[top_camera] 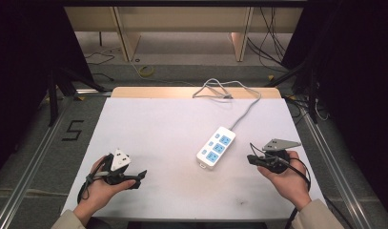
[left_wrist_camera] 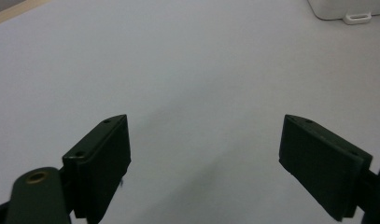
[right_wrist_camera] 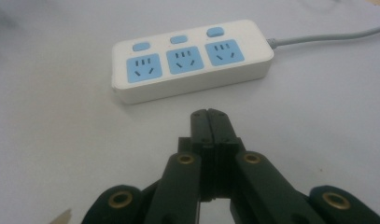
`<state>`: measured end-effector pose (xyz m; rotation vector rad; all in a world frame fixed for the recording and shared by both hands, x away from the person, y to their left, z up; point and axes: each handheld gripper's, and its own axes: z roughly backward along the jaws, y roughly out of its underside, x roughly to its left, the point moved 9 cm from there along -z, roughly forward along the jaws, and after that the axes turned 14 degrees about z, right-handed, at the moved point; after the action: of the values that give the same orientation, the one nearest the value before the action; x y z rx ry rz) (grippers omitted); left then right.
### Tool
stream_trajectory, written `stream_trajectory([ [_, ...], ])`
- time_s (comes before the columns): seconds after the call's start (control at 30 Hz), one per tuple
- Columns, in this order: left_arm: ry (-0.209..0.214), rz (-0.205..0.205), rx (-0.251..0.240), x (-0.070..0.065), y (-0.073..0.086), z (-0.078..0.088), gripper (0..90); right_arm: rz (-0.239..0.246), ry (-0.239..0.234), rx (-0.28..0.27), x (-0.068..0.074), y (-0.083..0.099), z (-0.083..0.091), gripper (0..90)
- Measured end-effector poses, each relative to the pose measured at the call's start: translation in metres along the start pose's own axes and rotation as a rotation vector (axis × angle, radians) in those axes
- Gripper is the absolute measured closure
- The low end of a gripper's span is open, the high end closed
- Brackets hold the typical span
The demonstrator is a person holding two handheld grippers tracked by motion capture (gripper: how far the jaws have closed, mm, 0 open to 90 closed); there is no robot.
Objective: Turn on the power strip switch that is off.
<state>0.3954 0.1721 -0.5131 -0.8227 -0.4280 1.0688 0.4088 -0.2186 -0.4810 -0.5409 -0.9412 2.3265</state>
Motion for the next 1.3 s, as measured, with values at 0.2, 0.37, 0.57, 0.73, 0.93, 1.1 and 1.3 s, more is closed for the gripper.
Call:
stream_trajectory([
  [0.2, 0.003, 0.003, -0.001, -0.001, 0.0, 0.0, 16.2, 0.005, -0.002, 0.025, -0.004, -0.009, -0.011, 90.0],
  [0.37, 0.003, 0.004, 0.003, -0.001, 0.0, 0.0, 16.3, 0.007, -0.003, 0.03, -0.006, -0.013, -0.015, 90.0],
  [0.57, 0.002, 0.001, 0.003, -0.001, 0.0, 0.0, 16.3, 0.004, -0.006, 0.045, -0.009, -0.016, -0.02, 90.0],
  [0.73, 0.006, 0.009, 0.002, -0.001, 0.0, -0.001, 16.3, 0.011, -0.006, 0.053, -0.011, -0.018, -0.023, 90.0],
  [0.93, 0.008, 0.01, 0.002, -0.002, 0.0, -0.001, 16.3, 0.02, -0.01, 0.066, -0.012, -0.025, -0.029, 90.0],
  [1.1, 0.007, 0.01, 0.002, -0.002, 0.0, -0.001, 16.3, 0.025, -0.015, 0.071, -0.014, -0.032, -0.037, 90.0],
  [1.3, 0.007, 0.005, 0.005, -0.002, 0.0, -0.001, 16.3, 0.041, -0.021, 0.088, -0.015, -0.041, -0.045, 90.0],
])
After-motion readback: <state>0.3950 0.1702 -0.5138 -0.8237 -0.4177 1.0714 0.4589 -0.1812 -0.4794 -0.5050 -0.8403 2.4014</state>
